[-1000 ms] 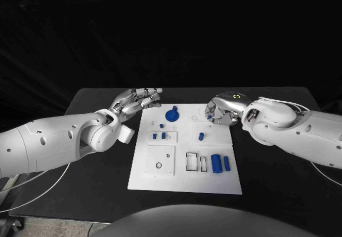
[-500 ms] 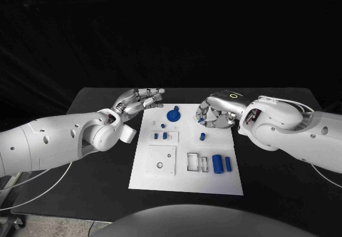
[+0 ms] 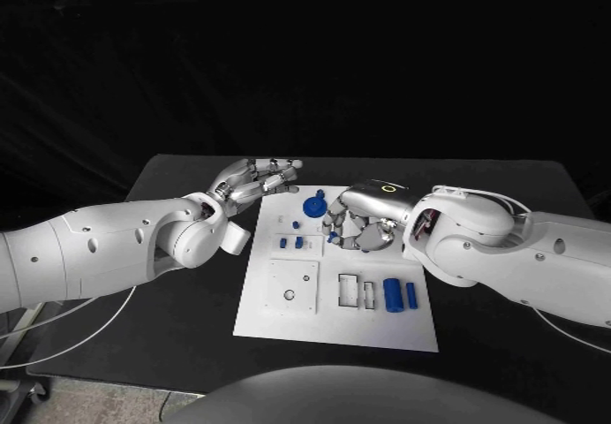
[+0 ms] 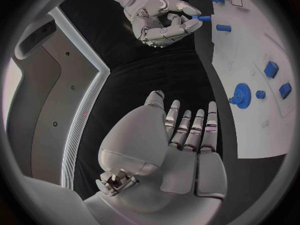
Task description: Assemble the parts on the task board
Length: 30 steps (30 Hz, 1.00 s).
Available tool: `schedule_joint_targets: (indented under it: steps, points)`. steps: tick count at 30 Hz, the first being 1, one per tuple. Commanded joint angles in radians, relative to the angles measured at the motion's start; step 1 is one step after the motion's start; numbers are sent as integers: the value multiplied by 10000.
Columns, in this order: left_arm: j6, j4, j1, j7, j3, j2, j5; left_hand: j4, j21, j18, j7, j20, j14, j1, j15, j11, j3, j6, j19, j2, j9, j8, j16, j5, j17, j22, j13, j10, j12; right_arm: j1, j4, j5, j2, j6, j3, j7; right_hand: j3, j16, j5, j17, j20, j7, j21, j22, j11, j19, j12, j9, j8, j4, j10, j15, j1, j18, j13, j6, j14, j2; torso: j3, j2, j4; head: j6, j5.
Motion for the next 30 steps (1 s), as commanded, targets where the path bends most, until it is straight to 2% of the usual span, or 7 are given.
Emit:
schedule_joint_targets:
  steps: [1, 4, 8, 10, 21, 24, 30]
  points:
    - [197, 10, -4, 68, 4, 47, -66, -7, 25, -113, 0, 10, 10, 118, -22, -2, 58, 46, 86, 12, 13, 60, 34, 61, -11, -13, 9, 91, 35, -173, -242, 113, 246, 411, 1, -137, 86, -53, 53, -36, 77, 23, -68, 743, 8, -23, -81, -79, -88, -19, 70, 75, -18, 183, -27, -88, -8, 57, -12, -10, 2, 2, -12]
    - [212, 34, -5, 65, 3, 49, -68, -8, 25, -114, 9, 9, 17, 125, -21, 7, 63, 54, 87, 20, 13, 64, 41, 63, -10, -17, 10, 101, 42, -329, -439, 85, 474, 493, 1, -143, 121, -66, 65, -52, 81, 35, -83, 739, 15, -29, -109, -139, -150, -28, 77, 79, -12, 187, -52, -89, -13, 50, 2, 9, 10, 2, 27]
    - [158, 26, -6, 55, 2, 53, -70, -9, 25, -114, 14, 9, 21, 128, -21, 13, 66, 58, 88, 25, 13, 66, 45, 64, -10, -20, 11, 106, 46, -517, -757, -117, 869, 576, 2, -186, 190, -84, 142, -73, 88, 54, -108, 735, 30, -44, -164, -247, -249, -66, 86, 88, 16, 194, -97, -59, -22, 32, 11, 5, -19, 2, 100]
    - [84, 8, -7, 58, 2, 75, -71, -10, 25, -115, 21, 9, 25, 134, -19, 19, 71, 87, 89, 32, 16, 72, 51, 66, -10, -23, 11, 111, 49, -627, -972, -263, 1148, 708, 2, -240, 229, -138, 205, -125, 94, 74, -177, 721, 47, -73, -207, -322, -322, -91, 75, 98, 23, 205, -130, -50, -48, 9, 13, 10, 4, 2, 86]
    - [21, 50, -11, 51, 1, 93, -71, -6, 34, -113, 54, 7, 62, 166, 10, 58, 106, 209, 113, 87, 26, 108, 93, 87, -6, -43, 23, 198, 128, -1009, -1617, -958, 2098, 1114, 5, -466, 325, -307, 300, -278, 109, 115, -475, 663, 85, -202, -299, -482, -471, -178, 48, 125, 69, 249, -196, -19, -144, -16, 8, 35, -1, 2, 263]
    - [29, 71, -11, 63, 1, 90, -71, -7, 37, -112, 56, 7, 79, 175, 14, 64, 115, 247, 119, 99, 29, 118, 108, 90, -4, -47, 26, 223, 149, -1102, -1733, -1194, 2245, 1159, 5, -514, 332, -327, 311, -296, 110, 117, -487, 661, 86, -211, -302, -492, -477, -189, 53, 126, 75, 251, -200, -4, -155, -19, 0, 37, 11, 2, 267]
    - [71, 56, -11, 34, 3, 111, -71, -9, 40, -111, 58, 7, 81, 186, 15, 69, 123, 262, 126, 109, 30, 124, 113, 88, -4, -50, 32, 259, 183, -1272, -1982, -1394, 2503, 1200, 7, -535, 325, -357, 294, -323, 115, 120, -533, 652, 89, -234, -305, -510, -487, -194, 69, 132, 57, 256, -206, 25, -173, -33, 7, 36, 13, 2, 251]
